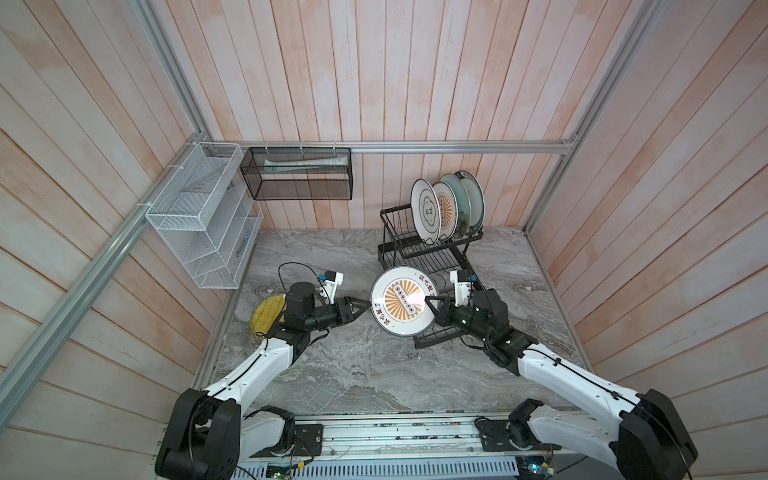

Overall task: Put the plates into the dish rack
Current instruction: 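Close the right gripper on the sunburst plate rim and open the left gripper, then carry the sunburst plate into the rack with the right gripper while the left draws back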

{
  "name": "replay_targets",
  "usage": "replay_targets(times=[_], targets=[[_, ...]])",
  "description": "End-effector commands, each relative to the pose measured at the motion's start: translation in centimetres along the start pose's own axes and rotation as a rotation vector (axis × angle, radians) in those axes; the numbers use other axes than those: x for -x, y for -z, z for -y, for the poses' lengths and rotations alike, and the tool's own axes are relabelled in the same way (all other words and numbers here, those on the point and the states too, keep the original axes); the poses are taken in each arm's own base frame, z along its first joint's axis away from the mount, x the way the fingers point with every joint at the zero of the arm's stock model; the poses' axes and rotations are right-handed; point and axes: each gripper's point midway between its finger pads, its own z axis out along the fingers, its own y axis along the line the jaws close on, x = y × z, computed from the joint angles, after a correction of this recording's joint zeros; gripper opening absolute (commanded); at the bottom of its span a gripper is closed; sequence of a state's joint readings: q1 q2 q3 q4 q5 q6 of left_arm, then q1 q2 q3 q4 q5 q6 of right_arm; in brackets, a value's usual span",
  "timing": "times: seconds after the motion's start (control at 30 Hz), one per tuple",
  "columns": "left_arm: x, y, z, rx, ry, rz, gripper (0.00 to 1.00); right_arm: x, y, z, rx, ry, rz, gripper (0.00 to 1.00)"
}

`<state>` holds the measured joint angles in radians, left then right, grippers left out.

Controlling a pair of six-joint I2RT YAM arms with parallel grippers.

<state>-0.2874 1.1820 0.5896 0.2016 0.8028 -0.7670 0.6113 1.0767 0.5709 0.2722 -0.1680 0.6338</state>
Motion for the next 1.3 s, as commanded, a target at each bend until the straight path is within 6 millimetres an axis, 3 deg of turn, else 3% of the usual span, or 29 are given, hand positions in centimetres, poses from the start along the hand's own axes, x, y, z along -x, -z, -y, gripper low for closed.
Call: replay_targets(times=[0.0, 0.27, 0.53, 0.8, 1.27], targets=[[1.0, 0.4, 2.3, -0.031, -0.085, 0.027, 0.49, 1.3, 0.9, -0.2, -0.006, 0.03, 0.051, 0.0], [1.2, 0.6, 4.7, -0.058, -0.165, 0.037, 0.5, 3.5, 2.5, -1.4, 0.005, 0.073, 0.094, 0.0], [1.5, 0.2, 3.5, 0.106, -0.187, 0.02, 0.5, 6.2, 3.7, -3.4, 0.031, 0.126, 0.139, 0.0], [1.9, 0.5, 3.6, 0.187, -0.223, 0.04, 0.5, 8.6, 4.5, -5.1, 0.044, 0.184, 0.181, 0.0], [1.6, 0.7, 6.8, 0.228, -0.381, 0.125, 0.5, 15.8, 6.4, -7.7, -0.061, 0.351, 0.324, 0.0]])
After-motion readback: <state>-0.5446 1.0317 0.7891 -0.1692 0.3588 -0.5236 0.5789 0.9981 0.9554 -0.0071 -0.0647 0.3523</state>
